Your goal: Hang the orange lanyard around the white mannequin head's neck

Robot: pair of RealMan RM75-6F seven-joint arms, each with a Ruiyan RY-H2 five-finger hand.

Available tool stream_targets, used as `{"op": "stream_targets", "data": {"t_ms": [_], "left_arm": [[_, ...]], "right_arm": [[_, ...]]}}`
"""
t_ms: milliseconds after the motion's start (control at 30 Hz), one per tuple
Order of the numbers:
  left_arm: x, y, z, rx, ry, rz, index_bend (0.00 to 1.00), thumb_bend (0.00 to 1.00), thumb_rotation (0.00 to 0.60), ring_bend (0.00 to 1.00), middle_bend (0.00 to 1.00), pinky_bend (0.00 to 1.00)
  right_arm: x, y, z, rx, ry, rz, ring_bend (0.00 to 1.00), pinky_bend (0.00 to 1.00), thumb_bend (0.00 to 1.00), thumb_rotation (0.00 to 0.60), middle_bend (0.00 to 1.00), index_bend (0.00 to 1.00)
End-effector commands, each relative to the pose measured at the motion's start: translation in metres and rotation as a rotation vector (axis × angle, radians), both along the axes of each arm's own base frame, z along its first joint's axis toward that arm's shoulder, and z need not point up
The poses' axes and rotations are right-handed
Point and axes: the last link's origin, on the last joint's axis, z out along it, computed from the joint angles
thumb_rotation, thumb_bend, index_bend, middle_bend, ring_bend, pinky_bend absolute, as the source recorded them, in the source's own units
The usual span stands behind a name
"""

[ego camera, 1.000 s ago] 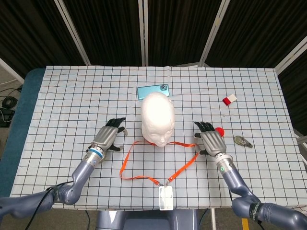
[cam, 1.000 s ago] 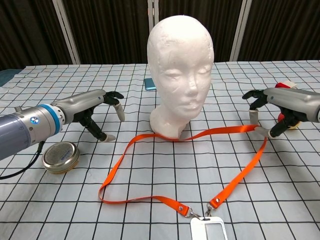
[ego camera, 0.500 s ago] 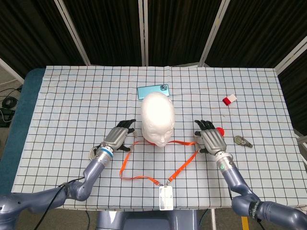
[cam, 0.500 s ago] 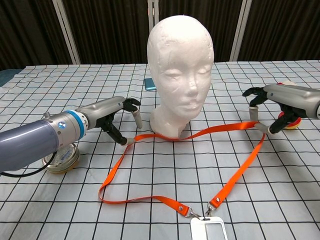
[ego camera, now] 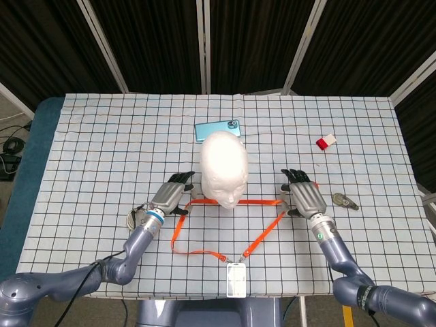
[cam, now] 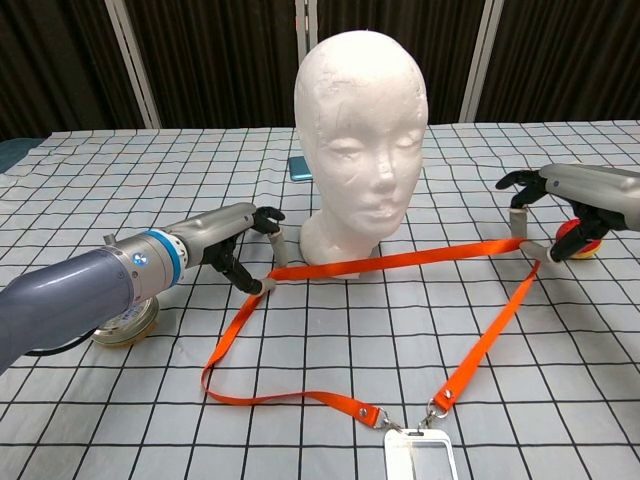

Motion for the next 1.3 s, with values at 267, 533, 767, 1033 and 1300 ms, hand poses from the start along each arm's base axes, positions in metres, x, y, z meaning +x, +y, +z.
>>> {"op": "stream_targets", "data": {"t_ms": [267,533,767,1033,1300], "left_arm": [[0.001,0.0,-0.004,-0.01,0.004,0.012,0.49,0.46,0.6,0.0,0.0,0.0],[0.001,0.001,-0.006,-0.01,0.006,0.025,0.55,0.49,0.6,0.0,0.0,0.0],[0.003,-0.003,-0.004,-0.009,-0.01,0.018,0.65,0.49,0.6,0.0,0.0,0.0],[-0.007,-0.023,0.013,0.03,-0.017,-0.076,0.67,0.49,0.6,0.0,0.0,0.0],[-0.02,-0.051,0.044,0.114,-0.091,-0.213,0.68,0.49,0.6,0.0,0.0,0.0]], "right_arm": [[0.001,0.0,-0.001,0.003,-0.003,0.005,0.0,0.0,0.46,0.6,0.07,0.69],[0.001,0.0,0.001,0.0,-0.006,0.007,0.0,0.0,0.46,0.6,0.07,0.69],[0.001,0.002,0.003,-0.002,-0.003,0.017,0.0,0.0,0.46,0.6,0.07,0.7],[0.005,0.01,0.01,0.016,0.015,0.149,0.0,0.0,0.46,0.6,0.08,0.74],[0.004,0.021,0.024,0.015,0.042,0.3,0.0,0.0,0.46,0.6,0.09,0.75]]}}
